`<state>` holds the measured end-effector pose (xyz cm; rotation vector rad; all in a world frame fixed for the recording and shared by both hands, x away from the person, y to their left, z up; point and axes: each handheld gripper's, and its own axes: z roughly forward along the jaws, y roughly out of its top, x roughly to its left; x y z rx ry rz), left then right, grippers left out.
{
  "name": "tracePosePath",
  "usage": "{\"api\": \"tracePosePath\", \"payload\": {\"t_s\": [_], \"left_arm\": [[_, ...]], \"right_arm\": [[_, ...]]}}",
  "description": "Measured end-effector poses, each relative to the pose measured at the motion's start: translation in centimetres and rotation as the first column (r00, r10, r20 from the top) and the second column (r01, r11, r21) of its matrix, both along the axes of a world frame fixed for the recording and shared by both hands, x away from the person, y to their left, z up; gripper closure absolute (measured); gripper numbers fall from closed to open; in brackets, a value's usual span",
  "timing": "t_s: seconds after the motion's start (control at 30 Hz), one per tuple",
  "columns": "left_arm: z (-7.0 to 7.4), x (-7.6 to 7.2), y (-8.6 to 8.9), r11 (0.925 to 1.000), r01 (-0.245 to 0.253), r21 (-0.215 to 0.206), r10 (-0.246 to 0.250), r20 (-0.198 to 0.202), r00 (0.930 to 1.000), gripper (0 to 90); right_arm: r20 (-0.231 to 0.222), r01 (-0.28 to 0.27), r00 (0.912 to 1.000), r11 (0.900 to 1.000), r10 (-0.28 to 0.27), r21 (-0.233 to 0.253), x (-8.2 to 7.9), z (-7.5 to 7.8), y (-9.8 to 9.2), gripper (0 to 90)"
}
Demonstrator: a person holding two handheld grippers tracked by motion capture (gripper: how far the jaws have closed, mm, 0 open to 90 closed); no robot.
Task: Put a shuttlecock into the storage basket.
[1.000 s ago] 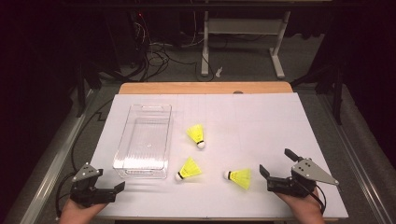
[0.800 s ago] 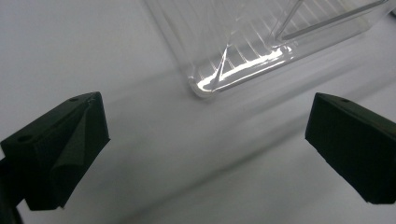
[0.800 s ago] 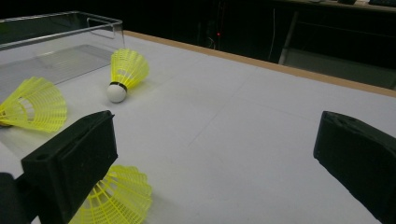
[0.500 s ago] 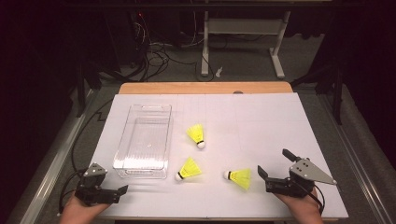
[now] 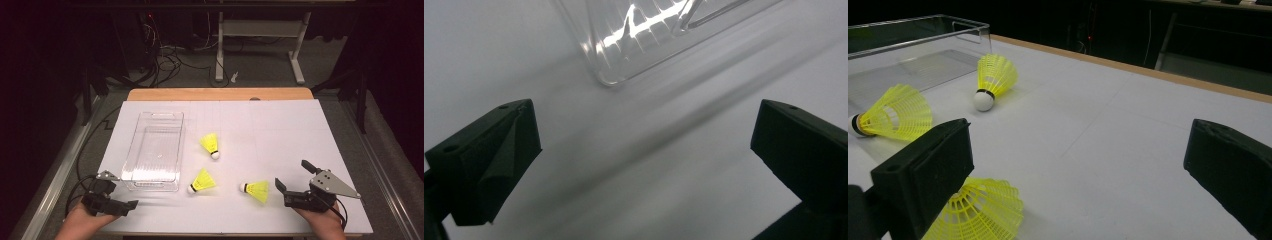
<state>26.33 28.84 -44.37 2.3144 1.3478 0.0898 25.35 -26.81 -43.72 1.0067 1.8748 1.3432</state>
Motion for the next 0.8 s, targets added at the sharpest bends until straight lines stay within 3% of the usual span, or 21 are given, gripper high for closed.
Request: {"api": "tracePosePath", "payload": {"t_s": [0.13, 0.47, 0.6, 0.7, 0.8], "left_arm": [[0.3, 0.2, -0.1, 0.9992, 0.017, 0.036, -0.015, -0.05, 0.9987, 0.9], [1.8, -0.2, 0.0, 0.9924, 0.057, 0.109, -0.046, -0.106, 0.9933, 0.9], [2.8, -0.5, 0.0, 0.9888, 0.089, 0.119, -0.07, -0.156, 0.9853, 0.9], [3.4, -0.6, -0.4, 0.9817, 0.118, 0.149, -0.093, -0.168, 0.9815, 0.9], [4.0, -0.8, -1.0, 0.9782, 0.143, 0.151, -0.115, -0.18, 0.977, 0.9]], "right_arm": [[-0.003, -0.002, 1.0, 1.0, 0.002, -0.002, 0.0, 0.0, 0.0, 0.0], [-0.006, -0.008, 1.0, 1.0, 0.008, -0.001, 0.0, 0.0, 0.1, 0.0], [-0.006, -0.012, 0.9999, 1.0, 0.012, -0.003, 0.0, -0.1, 0.1, 0.0], [-0.006, -0.015, 0.9999, 1.0, 0.015, -0.003, 0.0, -0.1, 0.2, 0.0], [-0.007, -0.017, 0.9998, 1.0, 0.017, -0.004, 0.0, -0.1, 0.2, 0.0]]}}
